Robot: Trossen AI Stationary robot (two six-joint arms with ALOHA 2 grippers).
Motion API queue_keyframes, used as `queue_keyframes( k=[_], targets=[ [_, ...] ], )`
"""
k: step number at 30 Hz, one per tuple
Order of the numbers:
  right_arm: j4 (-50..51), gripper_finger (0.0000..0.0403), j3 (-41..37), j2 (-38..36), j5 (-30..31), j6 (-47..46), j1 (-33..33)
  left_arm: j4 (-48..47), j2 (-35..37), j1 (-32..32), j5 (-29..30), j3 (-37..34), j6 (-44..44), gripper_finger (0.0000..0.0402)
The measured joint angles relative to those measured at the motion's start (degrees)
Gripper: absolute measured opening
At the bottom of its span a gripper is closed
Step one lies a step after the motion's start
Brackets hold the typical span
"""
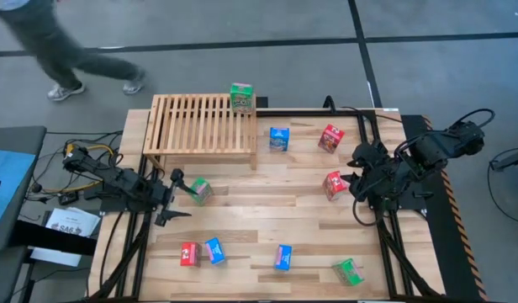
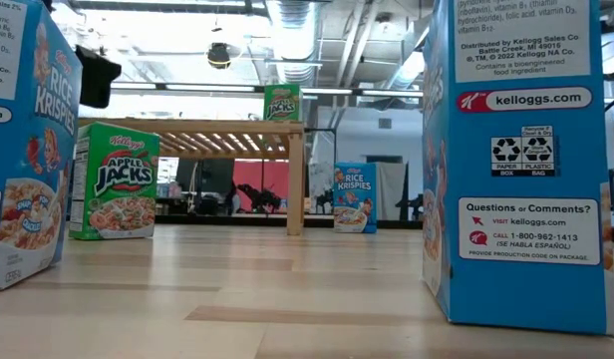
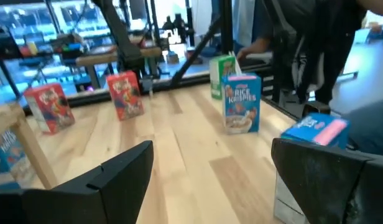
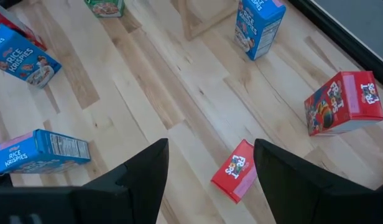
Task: Stack cereal on shelf
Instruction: Put the bottom left blue cereal box on the shelf
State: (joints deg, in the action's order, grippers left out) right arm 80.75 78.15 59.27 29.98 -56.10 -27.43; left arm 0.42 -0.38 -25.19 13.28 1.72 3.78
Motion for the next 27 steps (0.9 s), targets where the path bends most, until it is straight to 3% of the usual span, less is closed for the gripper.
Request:
queue_keyframes(
  k=[9,16,22,27],
  targets=[
    [0.0,0.0261,0.0,0.0,0.1,-0.9,0.0,6.2,0.0,0.0,0.0,0.0,-13.3,0.0318],
    [0.0,0.0261,0.0,0.0,0.1,-1.1,0.2,8.5,0.0,0.0,0.2,0.0,-14.8,0.0318],
    [0.0,0.0261,0.0,0.0,0.1,-2.4,0.2,17.1,0.0,0.0,5.6,0.0,-19.0,0.0318],
    [0.0,0.0261,0.0,0.0,0.1,-4.1,0.2,22.6,0.0,0.0,3.8,0.4,-17.1,0.0318]
  ],
)
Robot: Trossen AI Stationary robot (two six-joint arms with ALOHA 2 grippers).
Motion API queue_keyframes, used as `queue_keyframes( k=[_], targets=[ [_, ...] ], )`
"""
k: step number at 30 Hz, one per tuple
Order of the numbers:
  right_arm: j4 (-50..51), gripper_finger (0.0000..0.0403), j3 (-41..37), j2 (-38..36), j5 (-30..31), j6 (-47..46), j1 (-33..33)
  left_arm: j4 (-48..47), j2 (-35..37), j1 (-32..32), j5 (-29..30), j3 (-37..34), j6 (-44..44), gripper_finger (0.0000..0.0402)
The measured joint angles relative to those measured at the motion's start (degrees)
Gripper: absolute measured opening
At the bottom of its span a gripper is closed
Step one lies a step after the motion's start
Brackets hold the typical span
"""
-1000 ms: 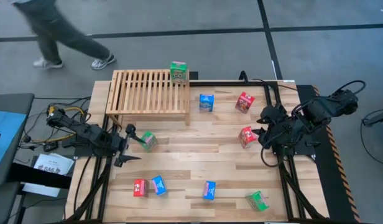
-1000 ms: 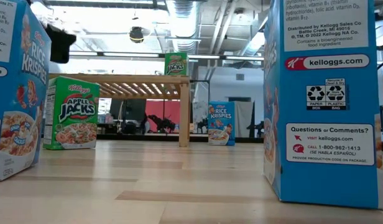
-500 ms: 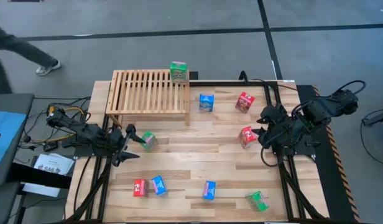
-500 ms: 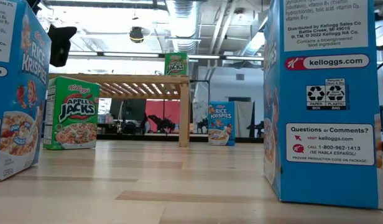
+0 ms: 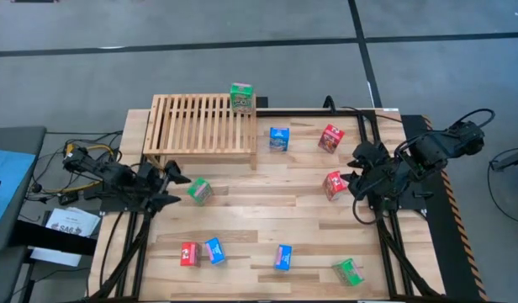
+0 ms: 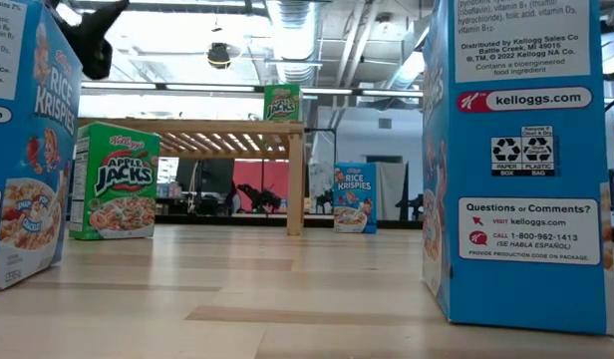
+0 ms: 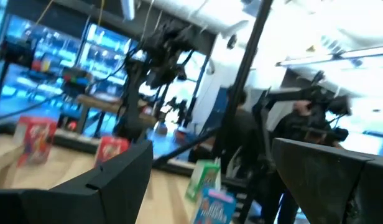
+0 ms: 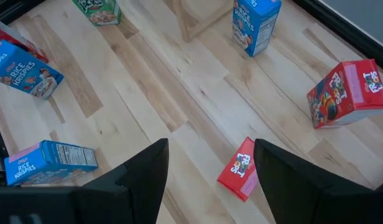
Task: Stack cereal on shelf
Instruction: Put the bottom left blue cereal box on the shelf
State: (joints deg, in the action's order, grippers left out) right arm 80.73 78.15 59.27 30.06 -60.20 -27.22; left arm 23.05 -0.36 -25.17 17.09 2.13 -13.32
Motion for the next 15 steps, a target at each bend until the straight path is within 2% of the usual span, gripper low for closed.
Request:
queue_keyframes(
  k=[6,10,15],
  targets=[
    [0.0,0.0261,0.0,0.0,0.0,0.0,0.0,-5.3,-3.6,0.0,-0.8,6.1,0.9,0.0318],
    [0.0,0.0261,0.0,0.0,0.0,0.0,0.0,-10.9,-9.6,0.0,-0.7,12.5,4.0,0.0318],
    [0.1,0.0261,0.0,0.0,0.0,0.1,0.0,-22.5,-18.5,0.0,-0.7,21.5,5.2,0.0318]
  ],
)
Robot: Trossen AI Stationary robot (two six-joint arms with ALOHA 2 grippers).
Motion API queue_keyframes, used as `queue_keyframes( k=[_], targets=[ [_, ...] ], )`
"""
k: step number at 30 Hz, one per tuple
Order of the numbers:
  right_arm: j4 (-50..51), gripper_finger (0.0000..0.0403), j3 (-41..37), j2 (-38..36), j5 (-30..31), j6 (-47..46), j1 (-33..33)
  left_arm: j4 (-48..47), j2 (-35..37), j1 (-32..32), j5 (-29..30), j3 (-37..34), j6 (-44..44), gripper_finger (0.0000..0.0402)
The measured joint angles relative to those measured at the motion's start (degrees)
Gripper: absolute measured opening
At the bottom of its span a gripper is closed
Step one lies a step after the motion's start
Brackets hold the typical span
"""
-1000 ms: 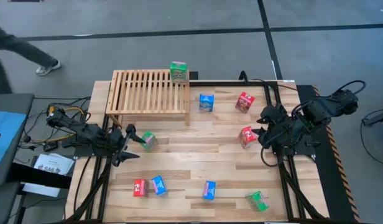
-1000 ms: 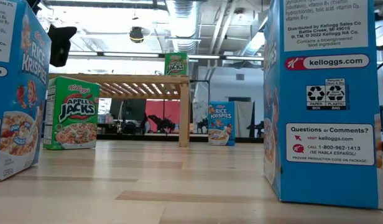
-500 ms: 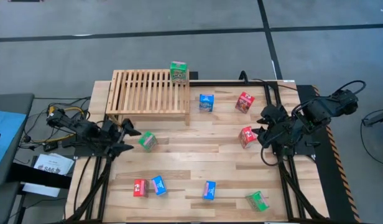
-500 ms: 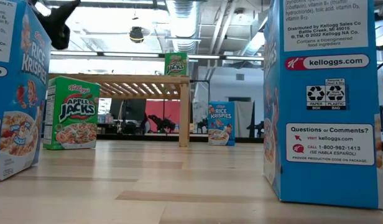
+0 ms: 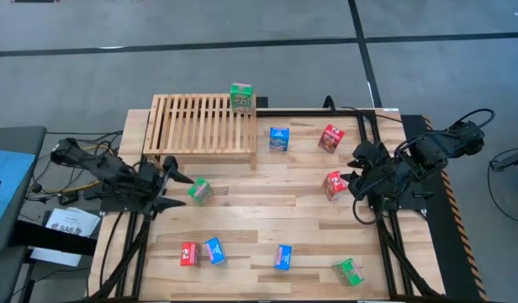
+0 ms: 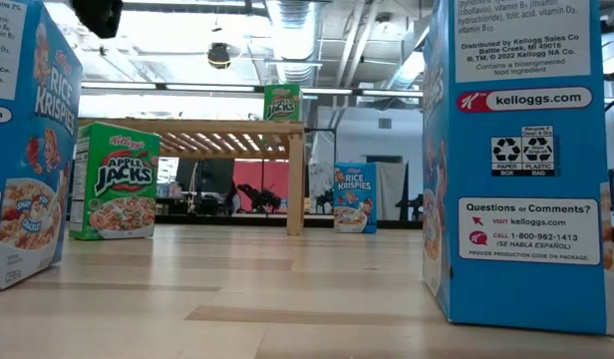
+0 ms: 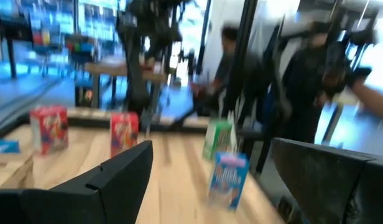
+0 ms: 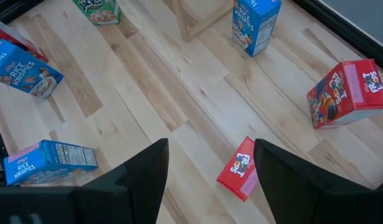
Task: Stack cereal on shelf
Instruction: Put the bottom left blue cereal box on the shelf
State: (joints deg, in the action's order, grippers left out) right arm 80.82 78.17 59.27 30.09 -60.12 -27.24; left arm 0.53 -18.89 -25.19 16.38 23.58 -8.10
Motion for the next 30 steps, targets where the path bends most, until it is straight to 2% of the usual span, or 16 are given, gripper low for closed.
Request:
queue_keyframes(
  k=[5,9,18,30],
  targets=[
    [0.2,0.0261,0.0,0.0,0.0,0.1,0.0,-11.1,-9.3,0.0,-1.3,8.4,2.0,0.0318],
    [0.2,0.0261,0.0,0.0,0.0,0.1,0.0,-15.4,-15.9,0.0,-5.0,13.5,4.0,0.0318],
    [0.2,0.0261,0.0,0.0,0.0,0.5,0.0,-16.2,-28.2,0.0,-17.2,20.1,7.5,0.0318],
    [0.2,0.0261,0.0,0.0,0.0,0.8,0.0,-13.7,-39.9,0.0,-19.1,21.7,10.6,0.0318]
  ],
)
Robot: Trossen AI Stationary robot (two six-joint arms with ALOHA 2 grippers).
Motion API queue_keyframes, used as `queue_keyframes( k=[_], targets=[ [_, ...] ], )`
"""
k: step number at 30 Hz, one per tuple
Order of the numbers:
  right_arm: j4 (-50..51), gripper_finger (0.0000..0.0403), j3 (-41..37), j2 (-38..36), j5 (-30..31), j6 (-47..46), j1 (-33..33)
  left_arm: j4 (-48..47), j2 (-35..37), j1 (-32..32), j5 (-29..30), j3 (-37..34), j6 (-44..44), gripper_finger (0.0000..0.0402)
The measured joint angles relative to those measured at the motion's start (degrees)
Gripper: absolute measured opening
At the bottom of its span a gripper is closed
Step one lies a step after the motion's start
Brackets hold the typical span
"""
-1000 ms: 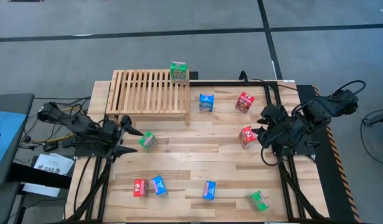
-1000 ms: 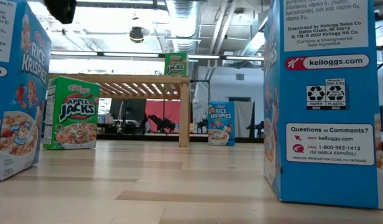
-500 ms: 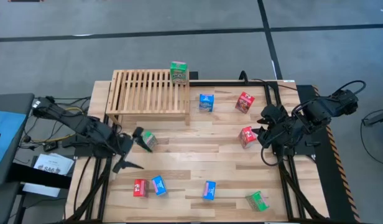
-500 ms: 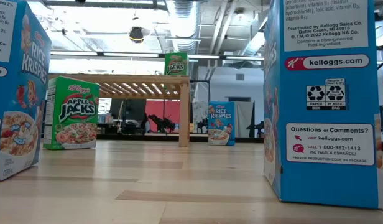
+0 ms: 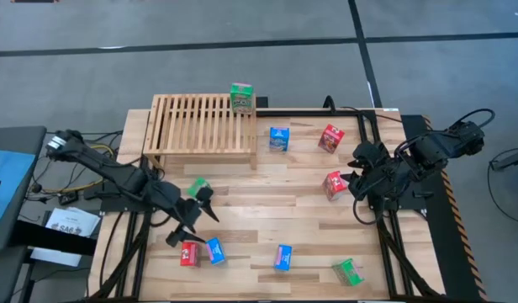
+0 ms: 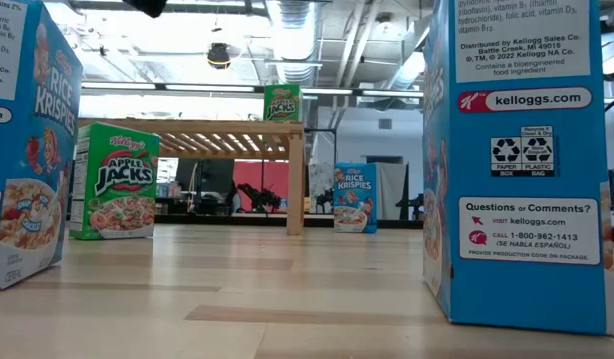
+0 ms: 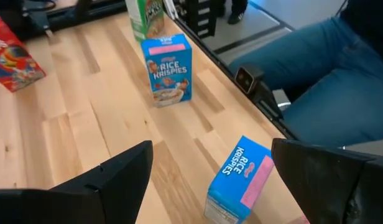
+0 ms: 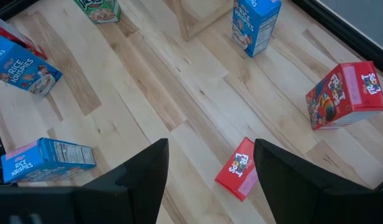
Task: Stack cereal on shelf
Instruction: Put the bottom left blue cereal box on the shelf
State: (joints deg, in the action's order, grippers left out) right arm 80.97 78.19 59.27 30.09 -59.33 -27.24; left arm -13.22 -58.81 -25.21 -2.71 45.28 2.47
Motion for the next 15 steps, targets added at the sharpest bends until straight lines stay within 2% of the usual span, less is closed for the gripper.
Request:
queue_keyframes(
  k=[7,15],
  targets=[
    [0.0,0.0261,0.0,0.0,0.0,1.1,0.0,2.8,-4.4,0.0,-4.7,0.0,-0.2,0.0318],
    [0.0,0.0261,0.0,0.0,0.0,1.3,0.0,4.2,-8.3,0.0,-7.3,0.0,-1.1,0.0318]
  ],
)
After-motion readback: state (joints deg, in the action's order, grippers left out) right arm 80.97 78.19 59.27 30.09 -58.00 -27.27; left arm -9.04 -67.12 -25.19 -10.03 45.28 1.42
